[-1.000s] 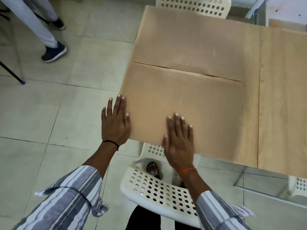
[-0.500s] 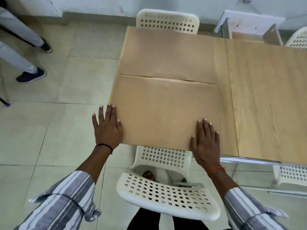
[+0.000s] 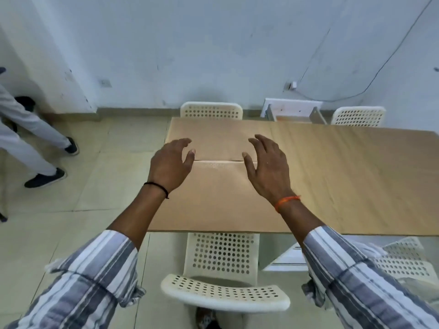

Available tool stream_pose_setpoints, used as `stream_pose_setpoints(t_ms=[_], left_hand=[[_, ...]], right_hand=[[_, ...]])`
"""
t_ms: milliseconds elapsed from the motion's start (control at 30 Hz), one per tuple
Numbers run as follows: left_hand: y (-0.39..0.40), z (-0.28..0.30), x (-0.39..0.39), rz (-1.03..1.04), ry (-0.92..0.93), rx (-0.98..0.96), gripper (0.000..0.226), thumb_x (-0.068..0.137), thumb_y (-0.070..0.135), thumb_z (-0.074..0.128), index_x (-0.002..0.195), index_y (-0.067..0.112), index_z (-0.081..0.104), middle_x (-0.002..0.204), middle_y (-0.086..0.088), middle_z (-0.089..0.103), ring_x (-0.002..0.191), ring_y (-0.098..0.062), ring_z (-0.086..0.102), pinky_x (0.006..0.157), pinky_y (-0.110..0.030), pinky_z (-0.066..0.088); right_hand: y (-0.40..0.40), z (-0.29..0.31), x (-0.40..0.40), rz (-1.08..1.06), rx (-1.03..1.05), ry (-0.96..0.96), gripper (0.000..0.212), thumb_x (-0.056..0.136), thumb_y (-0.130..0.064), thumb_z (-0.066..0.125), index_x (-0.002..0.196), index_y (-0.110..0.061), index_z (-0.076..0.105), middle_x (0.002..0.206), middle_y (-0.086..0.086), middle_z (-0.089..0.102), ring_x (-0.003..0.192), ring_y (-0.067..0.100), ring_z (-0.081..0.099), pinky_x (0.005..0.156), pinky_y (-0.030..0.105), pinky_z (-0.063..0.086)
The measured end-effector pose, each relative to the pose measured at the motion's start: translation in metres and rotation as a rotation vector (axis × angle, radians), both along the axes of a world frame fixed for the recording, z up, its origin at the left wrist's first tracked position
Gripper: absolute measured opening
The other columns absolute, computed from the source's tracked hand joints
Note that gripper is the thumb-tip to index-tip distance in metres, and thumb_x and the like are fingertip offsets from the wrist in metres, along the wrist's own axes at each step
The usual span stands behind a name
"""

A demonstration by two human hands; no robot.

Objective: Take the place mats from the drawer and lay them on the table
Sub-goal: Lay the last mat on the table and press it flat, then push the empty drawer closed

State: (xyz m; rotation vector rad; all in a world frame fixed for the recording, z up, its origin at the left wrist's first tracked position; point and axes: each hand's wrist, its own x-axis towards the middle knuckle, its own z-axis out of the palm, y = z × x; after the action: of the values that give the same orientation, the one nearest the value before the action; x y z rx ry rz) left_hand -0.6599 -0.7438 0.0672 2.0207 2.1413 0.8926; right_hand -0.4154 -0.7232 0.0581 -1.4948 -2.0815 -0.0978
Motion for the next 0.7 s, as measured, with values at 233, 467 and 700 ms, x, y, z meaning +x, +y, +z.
stream_pose_setpoints(t_ms=[233,467,700], left_hand=[[-0.048,0.092,0.018,-0.057,0.098,0.268,0.034,0.090,0.033,0.057,0.118,0.016,0.064,0.120,-0.002,0.065,0.111,-0.026,0.058,0.090,-0.039,0.047],[-0.089,0.147,0.006,-0.028,0.145,0.402,0.036,0.092,0.036,0.057,0.121,0.016,0.061,0.124,0.000,0.063,0.114,-0.025,0.057,0.084,-0.039,0.047],[-0.108,0.167,-0.044,-0.010,0.150,0.437,0.036,0.092,0.040,0.056,0.119,0.017,0.064,0.120,-0.004,0.067,0.111,-0.026,0.060,0.083,-0.039,0.048]], right_hand=[[-0.042,0.088,0.013,-0.017,0.229,0.070,0.048,0.097,-0.046,0.043,0.131,-0.013,0.054,0.138,0.004,0.053,0.130,0.025,0.046,0.104,0.041,0.041],[-0.077,0.149,0.010,-0.015,0.323,0.077,0.054,0.099,-0.051,0.040,0.139,-0.015,0.046,0.144,0.004,0.048,0.134,0.024,0.042,0.105,0.043,0.041],[-0.097,0.174,-0.038,-0.002,0.343,0.080,0.053,0.100,-0.050,0.038,0.141,-0.016,0.044,0.144,0.002,0.047,0.135,0.021,0.040,0.106,0.039,0.039]])
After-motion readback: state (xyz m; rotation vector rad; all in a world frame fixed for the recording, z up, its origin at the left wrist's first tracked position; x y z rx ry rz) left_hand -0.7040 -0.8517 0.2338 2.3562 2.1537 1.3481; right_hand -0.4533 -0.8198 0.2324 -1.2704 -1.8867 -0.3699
